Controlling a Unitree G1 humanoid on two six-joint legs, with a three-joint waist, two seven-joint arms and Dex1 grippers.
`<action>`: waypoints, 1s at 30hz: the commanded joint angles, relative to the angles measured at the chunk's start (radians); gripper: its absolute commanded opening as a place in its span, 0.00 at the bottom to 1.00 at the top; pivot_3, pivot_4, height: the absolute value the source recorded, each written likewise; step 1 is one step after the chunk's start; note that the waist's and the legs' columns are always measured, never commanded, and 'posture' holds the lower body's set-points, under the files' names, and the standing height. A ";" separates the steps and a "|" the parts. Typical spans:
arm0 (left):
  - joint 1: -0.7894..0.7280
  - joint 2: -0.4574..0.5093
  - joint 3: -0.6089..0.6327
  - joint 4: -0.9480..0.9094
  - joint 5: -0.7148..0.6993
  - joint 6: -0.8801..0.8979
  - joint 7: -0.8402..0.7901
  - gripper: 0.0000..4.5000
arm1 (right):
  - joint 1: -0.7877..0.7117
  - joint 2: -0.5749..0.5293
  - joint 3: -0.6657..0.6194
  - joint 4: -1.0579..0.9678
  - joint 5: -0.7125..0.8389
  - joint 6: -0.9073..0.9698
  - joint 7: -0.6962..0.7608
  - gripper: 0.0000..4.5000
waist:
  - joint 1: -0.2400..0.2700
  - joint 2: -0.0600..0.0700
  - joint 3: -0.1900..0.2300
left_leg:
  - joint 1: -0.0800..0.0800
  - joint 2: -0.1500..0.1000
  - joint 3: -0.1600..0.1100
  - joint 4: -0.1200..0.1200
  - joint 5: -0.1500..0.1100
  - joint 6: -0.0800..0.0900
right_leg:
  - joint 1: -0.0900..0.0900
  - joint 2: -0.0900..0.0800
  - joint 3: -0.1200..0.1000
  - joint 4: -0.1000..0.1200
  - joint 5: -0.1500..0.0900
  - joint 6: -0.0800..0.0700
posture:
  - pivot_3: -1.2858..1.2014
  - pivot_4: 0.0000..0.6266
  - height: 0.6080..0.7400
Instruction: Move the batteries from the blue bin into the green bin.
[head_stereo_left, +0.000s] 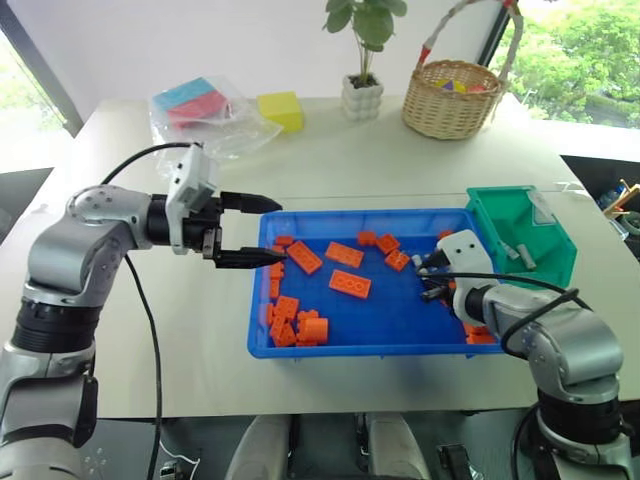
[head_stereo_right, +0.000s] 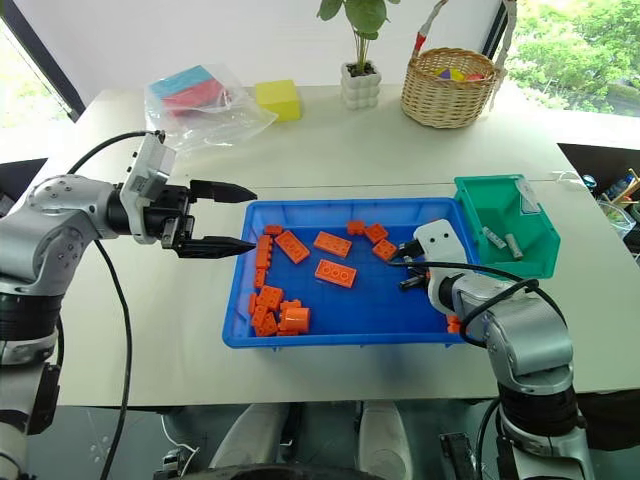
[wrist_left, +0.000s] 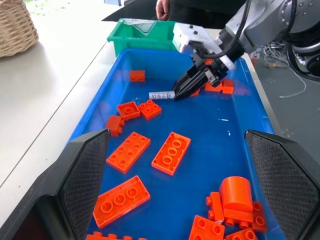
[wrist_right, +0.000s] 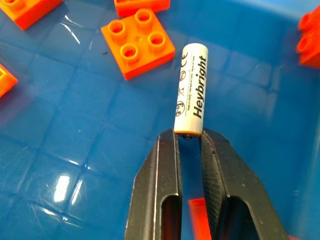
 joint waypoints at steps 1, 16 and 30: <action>-0.023 0.000 0.007 0.000 0.006 -0.024 -0.009 1.00 | -0.067 -0.067 -0.101 -0.090 0.015 0.016 0.031 0.05 | 0.001 0.000 0.000 | 0.000 0.000 0.000 0.000 0.000 0.000 | 0.000 0.000 0.000 0.000 0.000 0.000 | 0.52 0.24 0.71; -0.063 -0.044 -0.024 0.057 0.025 -0.048 -0.044 1.00 | 0.002 -0.260 -0.295 0.175 -0.039 -0.190 0.073 0.05 | 0.001 -0.001 0.000 | 0.000 0.000 0.001 0.000 0.000 0.000 | 0.001 -0.001 0.000 -0.001 0.000 0.000 | 0.52 0.24 0.71; -0.041 -0.033 0.001 0.027 0.014 -0.028 -0.036 1.00 | 0.174 -0.423 -0.366 0.302 0.020 -0.597 0.387 0.65 | 0.008 0.000 0.000 | 0.000 0.000 0.001 0.000 0.000 0.001 | 0.001 -0.001 0.000 -0.001 0.000 0.000 | 0.52 0.24 0.71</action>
